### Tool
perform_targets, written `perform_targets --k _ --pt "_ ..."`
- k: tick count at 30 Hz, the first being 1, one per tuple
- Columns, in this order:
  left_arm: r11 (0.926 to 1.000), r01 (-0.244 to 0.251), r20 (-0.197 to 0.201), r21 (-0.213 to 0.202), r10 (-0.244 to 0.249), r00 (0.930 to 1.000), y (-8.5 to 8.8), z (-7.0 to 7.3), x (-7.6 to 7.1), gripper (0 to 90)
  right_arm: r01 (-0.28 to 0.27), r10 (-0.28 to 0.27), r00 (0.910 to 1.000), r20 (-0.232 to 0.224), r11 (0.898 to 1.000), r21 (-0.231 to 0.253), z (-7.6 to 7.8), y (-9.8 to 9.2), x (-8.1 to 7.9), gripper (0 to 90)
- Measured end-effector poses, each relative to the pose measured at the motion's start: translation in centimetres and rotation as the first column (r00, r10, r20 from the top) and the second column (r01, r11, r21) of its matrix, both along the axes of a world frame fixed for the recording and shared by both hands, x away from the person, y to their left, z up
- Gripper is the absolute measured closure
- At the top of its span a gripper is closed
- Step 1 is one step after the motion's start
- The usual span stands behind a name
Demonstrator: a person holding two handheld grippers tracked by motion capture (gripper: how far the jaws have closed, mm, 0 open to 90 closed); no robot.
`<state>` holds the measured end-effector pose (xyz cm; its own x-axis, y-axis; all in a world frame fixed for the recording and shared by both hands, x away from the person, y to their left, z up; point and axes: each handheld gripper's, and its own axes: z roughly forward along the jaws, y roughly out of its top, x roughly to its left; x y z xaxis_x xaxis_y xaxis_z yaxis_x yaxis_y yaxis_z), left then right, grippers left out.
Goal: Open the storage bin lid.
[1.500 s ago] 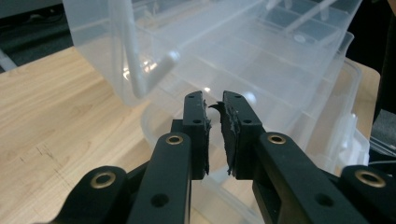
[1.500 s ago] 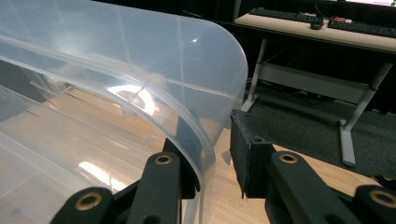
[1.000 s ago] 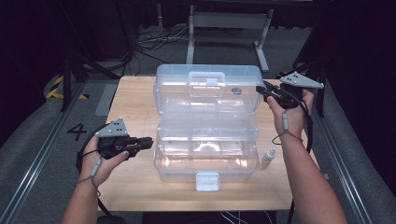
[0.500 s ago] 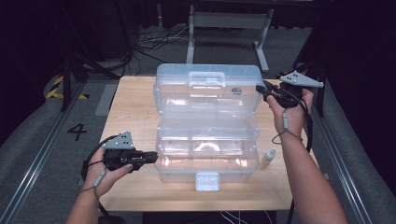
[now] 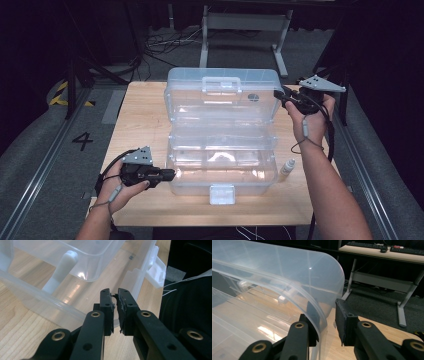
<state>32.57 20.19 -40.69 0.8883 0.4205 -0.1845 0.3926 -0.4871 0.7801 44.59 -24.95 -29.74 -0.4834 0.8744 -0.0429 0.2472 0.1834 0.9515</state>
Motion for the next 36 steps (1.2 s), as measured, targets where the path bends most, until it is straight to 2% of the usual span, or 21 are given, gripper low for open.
perform_targets --k 11,15,17,23,24,25,28,36 --pt "0.9999 -0.003 -0.001 -0.015 0.003 1.0000 -0.2 -0.5 0.2 84.9 0.003 -0.003 1.0000 0.006 1.000 0.009 -0.1 0.0 0.4 73.4" --pt "0.9991 -0.003 0.002 -0.042 0.003 1.0000 -0.3 -0.9 0.4 85.9 0.004 -0.005 1.0000 0.008 1.000 0.017 -0.2 0.0 0.7 73.8" --pt "0.9992 -0.002 0.004 -0.039 0.002 1.0000 -0.3 -0.9 0.4 86.0 0.007 -0.007 0.9999 0.010 1.000 0.016 -0.2 0.0 0.8 73.9" --pt "0.9987 -0.003 0.007 -0.051 0.003 1.0000 -0.3 -1.1 0.4 86.7 0.021 -0.021 0.9993 0.032 1.000 0.008 -0.3 0.2 1.0 75.5" --pt "0.9985 -0.002 0.010 -0.056 0.002 0.9999 -0.2 -1.2 0.5 86.8 0.029 -0.029 0.9985 0.047 1.000 -0.002 -0.3 0.2 0.9 79.8" --pt "0.9984 -0.001 0.011 -0.057 0.001 0.9999 -0.3 -1.2 0.5 86.7 0.034 -0.032 0.9977 0.059 0.999 -0.026 -0.3 0.2 0.9 80.4" --pt "0.9985 -0.002 0.011 -0.055 0.002 0.9999 -0.4 -1.3 0.5 86.7 0.045 -0.042 0.9971 0.064 0.998 -0.043 -0.2 0.4 1.1 81.6" --pt "0.9981 0.000 0.015 -0.061 0.001 0.9999 -0.4 -1.4 0.5 86.5 0.052 -0.049 0.9955 0.081 0.998 -0.028 -0.5 0.5 1.9 82.6"
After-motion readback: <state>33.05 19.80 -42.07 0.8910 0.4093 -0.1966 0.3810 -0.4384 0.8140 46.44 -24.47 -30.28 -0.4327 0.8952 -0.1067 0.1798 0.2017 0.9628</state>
